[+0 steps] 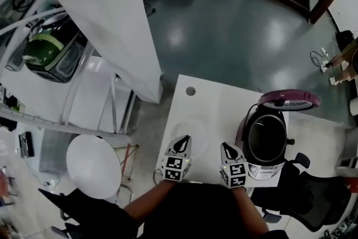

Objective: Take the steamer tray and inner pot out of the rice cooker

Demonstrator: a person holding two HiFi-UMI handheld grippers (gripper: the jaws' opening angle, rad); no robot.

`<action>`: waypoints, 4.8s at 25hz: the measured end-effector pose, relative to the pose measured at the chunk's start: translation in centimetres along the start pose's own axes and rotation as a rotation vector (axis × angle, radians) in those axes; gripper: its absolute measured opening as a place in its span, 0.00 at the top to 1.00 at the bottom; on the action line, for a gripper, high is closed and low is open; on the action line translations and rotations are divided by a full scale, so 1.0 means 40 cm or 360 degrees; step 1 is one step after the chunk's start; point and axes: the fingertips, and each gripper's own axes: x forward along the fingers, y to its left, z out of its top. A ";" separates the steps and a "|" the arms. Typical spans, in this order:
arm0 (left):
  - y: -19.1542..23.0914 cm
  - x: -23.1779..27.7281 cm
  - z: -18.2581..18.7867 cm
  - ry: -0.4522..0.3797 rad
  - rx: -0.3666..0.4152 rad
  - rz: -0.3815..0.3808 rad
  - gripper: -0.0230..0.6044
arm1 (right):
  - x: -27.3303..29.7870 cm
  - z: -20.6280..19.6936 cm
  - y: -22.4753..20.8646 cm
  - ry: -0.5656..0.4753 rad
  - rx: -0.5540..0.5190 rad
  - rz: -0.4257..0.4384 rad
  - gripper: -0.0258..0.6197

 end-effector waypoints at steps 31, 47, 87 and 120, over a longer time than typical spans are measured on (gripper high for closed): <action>-0.635 0.253 0.026 0.0163 0.0153 0.0115 0.95 | -0.374 -0.149 -0.777 -0.0209 0.0233 -0.0112 0.95; -0.617 0.396 0.043 0.0358 0.0361 -0.0050 0.76 | -0.268 -0.186 -0.802 0.0156 0.0048 -0.0211 0.77; -0.612 0.480 0.026 0.0397 0.0615 0.0089 0.86 | -0.159 -0.243 -0.858 0.0585 -0.0552 -0.0506 0.82; -0.626 0.396 0.124 0.0203 0.0222 0.0075 0.92 | -0.244 -0.146 -0.867 0.0180 0.0193 -0.0300 0.91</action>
